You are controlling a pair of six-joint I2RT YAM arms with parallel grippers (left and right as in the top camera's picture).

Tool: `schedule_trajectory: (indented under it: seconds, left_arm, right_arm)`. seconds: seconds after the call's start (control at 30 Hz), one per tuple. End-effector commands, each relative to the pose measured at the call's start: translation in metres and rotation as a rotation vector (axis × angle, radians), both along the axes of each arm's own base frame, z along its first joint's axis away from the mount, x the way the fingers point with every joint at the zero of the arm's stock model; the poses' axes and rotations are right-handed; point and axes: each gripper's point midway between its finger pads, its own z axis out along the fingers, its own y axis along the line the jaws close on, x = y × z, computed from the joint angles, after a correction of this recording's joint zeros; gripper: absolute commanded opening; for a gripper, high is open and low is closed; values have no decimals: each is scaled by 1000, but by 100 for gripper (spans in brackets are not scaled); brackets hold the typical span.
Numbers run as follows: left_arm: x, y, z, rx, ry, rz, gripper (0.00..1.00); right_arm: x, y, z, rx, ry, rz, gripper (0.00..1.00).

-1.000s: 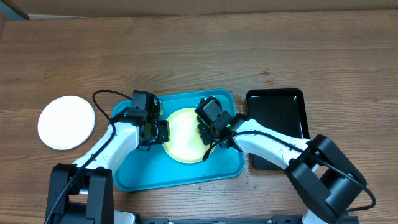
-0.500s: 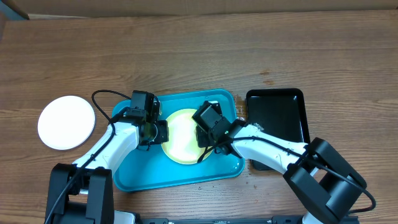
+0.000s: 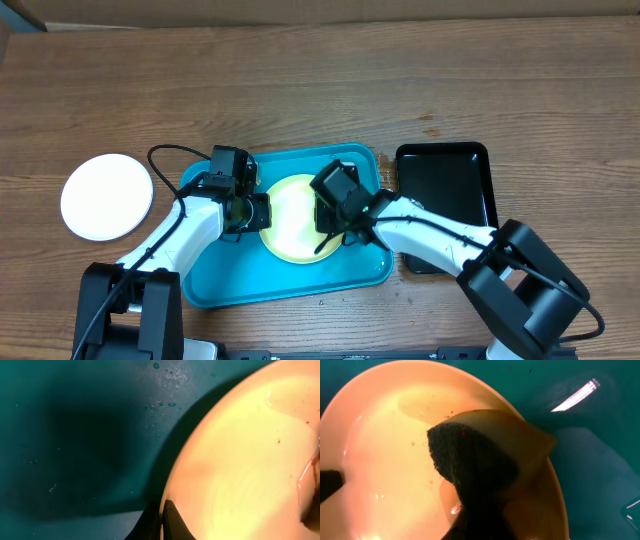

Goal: Clean dirty plates on tray and stack at the side

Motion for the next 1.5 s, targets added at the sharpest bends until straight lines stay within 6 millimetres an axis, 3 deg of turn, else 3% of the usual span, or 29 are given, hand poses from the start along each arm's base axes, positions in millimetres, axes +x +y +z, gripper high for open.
schedule_trajectory:
  seconds: [0.0,0.1,0.17,0.3,0.57,0.87,1.07,1.47]
  left_arm:
    - [-3,-1,-4,-6,15,11,4]
    - [-4,-1,-4,-6,16,11,4]
    - [-4,-1,-4,-6,16,11,4]
    - [-4,-1,-4,-7,15,11,4]
    - [-3,-1,-4,-7,15,11,4]
    - [-3,-1,-4,-7,15,11,4]
    - [-3,-1,-4,-7,15,11,4]
    - [-3,-1,-4,-7,15,11,4]
  right_arm:
    - [19,11,23,107,41,-15,4]
    - [25,9,37,142,70,19,4]
    - [25,2,37,127,92,6,4]
    - [10,-13,25,71,163,-7,4]
    - [-5,-3,4,66,118,37,4]
    - [-1,-35,-23,-83,48,-34,4]
    - [-5,-37,-31,-59,62,-77,4]
    - [5,-28,-33,18,-19,-76,4]
